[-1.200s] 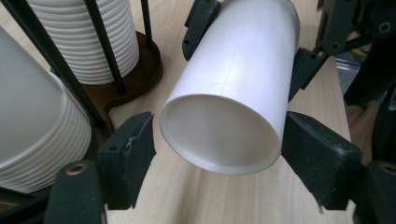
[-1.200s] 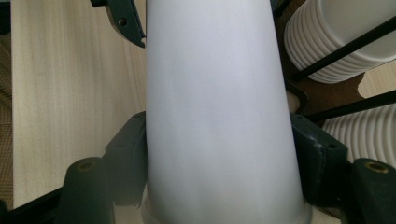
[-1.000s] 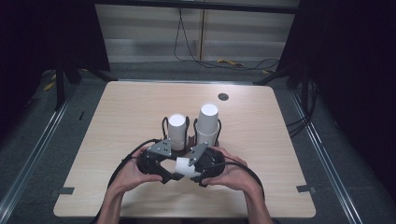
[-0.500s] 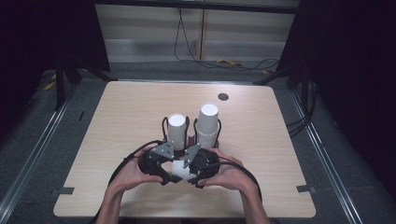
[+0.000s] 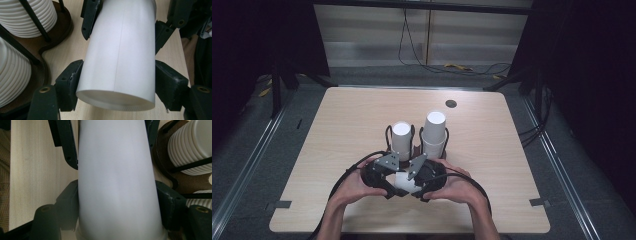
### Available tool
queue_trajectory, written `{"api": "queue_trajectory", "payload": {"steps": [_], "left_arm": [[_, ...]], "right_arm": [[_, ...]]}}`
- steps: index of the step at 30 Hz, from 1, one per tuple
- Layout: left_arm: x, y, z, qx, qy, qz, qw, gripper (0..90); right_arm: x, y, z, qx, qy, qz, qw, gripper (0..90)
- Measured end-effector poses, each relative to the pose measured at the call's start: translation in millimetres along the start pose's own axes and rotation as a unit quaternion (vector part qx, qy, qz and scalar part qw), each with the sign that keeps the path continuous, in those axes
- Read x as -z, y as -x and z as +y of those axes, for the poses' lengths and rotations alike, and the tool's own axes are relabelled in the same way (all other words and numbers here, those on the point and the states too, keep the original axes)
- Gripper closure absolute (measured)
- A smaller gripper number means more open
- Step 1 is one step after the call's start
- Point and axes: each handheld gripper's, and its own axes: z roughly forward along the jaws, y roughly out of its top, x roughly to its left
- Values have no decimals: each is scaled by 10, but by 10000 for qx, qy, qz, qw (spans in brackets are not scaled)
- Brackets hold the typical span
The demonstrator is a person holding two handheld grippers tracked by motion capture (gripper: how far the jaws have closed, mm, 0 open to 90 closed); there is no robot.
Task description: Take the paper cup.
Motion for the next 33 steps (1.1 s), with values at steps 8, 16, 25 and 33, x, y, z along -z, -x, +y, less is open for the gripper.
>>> {"api": "queue_trajectory", "payload": {"steps": [8,16,25,33], "left_arm": [[27,27,12,2,93,-46,9999,335],[32,33,0,71,253,2,9997,339],[67,43,-25,118,389,106,9991,338],[118,61,-66,184,597,241,9978,337]], "right_arm": [[14,-10,-29,-51,111,-24,9999,235],[26,24,-111,-338,368,-94,9987,161],[35,53,-226,-618,517,-157,9966,158],[17,68,-321,-786,544,-206,9952,165]]}}
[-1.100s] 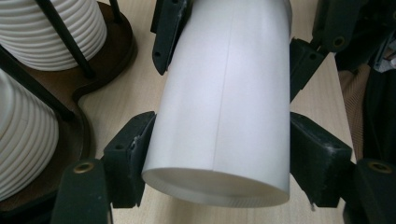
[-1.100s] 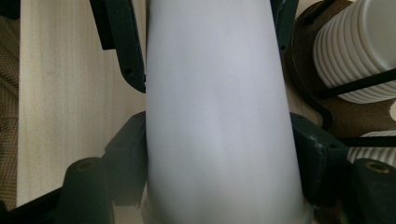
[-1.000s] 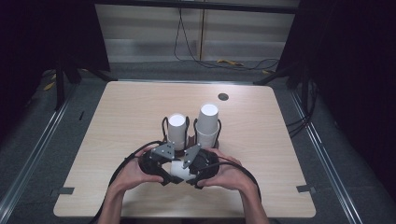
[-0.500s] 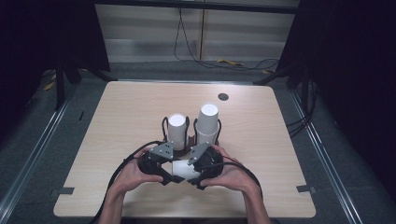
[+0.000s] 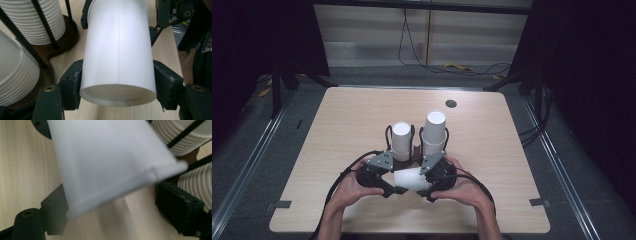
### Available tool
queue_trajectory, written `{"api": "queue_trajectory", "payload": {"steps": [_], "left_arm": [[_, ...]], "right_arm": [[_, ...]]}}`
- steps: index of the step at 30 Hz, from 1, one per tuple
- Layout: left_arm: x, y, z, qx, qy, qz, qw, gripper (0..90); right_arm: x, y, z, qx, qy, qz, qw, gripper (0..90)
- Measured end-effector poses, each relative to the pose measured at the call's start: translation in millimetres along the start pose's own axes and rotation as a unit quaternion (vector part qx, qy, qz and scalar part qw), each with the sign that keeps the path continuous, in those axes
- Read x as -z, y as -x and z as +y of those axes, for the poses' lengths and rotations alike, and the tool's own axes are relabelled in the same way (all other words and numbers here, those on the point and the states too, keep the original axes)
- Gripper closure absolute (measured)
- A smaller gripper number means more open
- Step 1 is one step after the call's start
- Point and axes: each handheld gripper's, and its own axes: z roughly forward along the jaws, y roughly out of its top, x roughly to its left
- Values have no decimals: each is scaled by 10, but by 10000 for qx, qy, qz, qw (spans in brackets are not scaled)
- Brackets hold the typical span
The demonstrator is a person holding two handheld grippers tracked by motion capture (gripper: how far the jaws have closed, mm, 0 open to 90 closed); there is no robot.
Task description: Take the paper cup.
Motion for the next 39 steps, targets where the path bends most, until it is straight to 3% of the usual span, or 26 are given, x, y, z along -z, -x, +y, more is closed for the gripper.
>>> {"api": "queue_trajectory", "payload": {"steps": [6,12,15,17,23,31,39], "left_arm": [[34,2,-13,6,147,54,9999,335],[33,0,-66,163,425,185,9988,335],[18,-5,-90,175,459,258,9985,335],[13,2,-98,203,522,221,9982,335],[27,4,-126,179,596,291,9976,335],[-1,10,-201,178,815,312,9960,334],[-36,42,-254,181,1019,280,9942,333]], "right_arm": [[0,30,-81,-144,66,-43,9999,152],[22,24,-146,-294,174,-177,9993,169],[23,8,-213,-427,261,-225,9985,163],[24,-4,-266,-497,482,-236,9973,175],[34,-39,-427,-798,870,-244,9927,154],[83,-79,-521,-966,1572,-148,9827,154],[67,-115,-558,-1067,1840,-203,9769,138]]}}
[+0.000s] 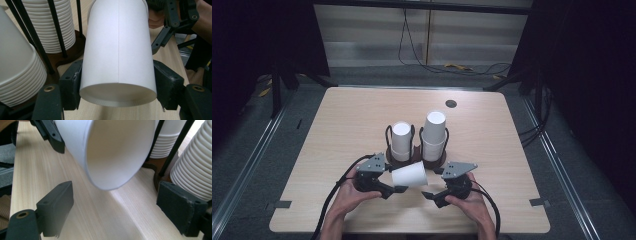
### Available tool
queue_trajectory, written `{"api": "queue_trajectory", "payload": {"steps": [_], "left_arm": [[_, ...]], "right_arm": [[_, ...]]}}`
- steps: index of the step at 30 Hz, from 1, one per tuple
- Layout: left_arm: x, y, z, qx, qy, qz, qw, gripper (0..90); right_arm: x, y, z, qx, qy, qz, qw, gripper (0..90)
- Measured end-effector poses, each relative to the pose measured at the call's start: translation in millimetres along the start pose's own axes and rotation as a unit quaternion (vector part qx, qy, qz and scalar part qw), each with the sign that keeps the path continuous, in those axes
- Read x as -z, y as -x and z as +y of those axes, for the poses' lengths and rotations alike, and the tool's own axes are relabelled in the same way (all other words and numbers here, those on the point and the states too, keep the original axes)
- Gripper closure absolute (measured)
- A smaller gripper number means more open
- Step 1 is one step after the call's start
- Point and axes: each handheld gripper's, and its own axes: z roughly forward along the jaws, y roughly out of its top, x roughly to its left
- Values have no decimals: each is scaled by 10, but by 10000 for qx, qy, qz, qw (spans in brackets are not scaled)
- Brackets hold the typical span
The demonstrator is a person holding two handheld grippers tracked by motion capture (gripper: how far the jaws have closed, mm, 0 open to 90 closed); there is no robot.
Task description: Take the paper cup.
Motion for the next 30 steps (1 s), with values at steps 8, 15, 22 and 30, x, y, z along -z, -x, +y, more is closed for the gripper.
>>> {"api": "queue_trajectory", "payload": {"steps": [8,15,22,30], "left_arm": [[9,23,-39,-35,197,-63,9998,332],[3,51,-31,-105,300,-68,9995,332],[-4,74,-52,-112,419,-130,9990,331],[-8,80,-88,-45,489,-184,9986,331]], "right_arm": [[32,-28,-24,-74,401,198,9990,134],[97,-4,-36,-192,752,305,9965,136],[142,35,23,-261,1106,467,9924,134],[73,76,132,-268,1204,636,9903,133]]}}
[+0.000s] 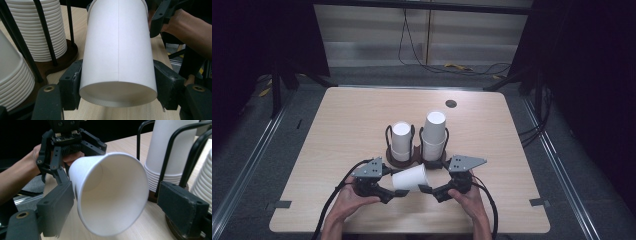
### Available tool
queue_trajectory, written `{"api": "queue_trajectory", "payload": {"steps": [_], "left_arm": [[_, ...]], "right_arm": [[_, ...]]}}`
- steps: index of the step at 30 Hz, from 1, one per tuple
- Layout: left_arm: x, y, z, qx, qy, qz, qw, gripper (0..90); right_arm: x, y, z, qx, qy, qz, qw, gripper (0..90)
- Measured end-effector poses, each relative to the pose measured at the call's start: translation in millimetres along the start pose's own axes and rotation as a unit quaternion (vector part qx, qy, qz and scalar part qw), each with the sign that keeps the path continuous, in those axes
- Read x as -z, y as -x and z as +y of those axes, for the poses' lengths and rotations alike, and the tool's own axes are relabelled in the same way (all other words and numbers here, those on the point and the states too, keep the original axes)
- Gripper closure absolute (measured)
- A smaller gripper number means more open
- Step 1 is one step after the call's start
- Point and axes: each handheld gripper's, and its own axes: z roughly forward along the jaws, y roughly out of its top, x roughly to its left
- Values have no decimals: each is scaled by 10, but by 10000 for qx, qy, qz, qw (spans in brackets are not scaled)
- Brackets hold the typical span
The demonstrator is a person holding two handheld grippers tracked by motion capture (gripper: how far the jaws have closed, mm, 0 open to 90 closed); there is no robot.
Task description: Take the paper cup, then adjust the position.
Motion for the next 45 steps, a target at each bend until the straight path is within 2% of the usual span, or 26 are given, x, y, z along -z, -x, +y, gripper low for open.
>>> {"api": "queue_trajectory", "payload": {"steps": [7,17,26,34,40,45], "left_arm": [[12,15,3,27,78,-40,10000,331],[0,18,19,17,172,-90,9998,331],[-17,-5,1,61,202,-236,9995,330],[-31,-31,-7,125,232,-264,9993,325],[-41,-47,-6,229,314,-232,9990,277],[-39,-48,-4,189,263,-144,9994,262]], "right_arm": [[-70,9,72,15,1,148,9999,130],[-163,63,63,-128,-22,553,9984,123],[-164,70,62,-199,-40,680,9975,160],[-140,90,67,-195,-47,663,9976,182],[-115,89,80,-196,-49,738,9971,217],[-110,91,81,-212,-17,760,9969,234]]}}
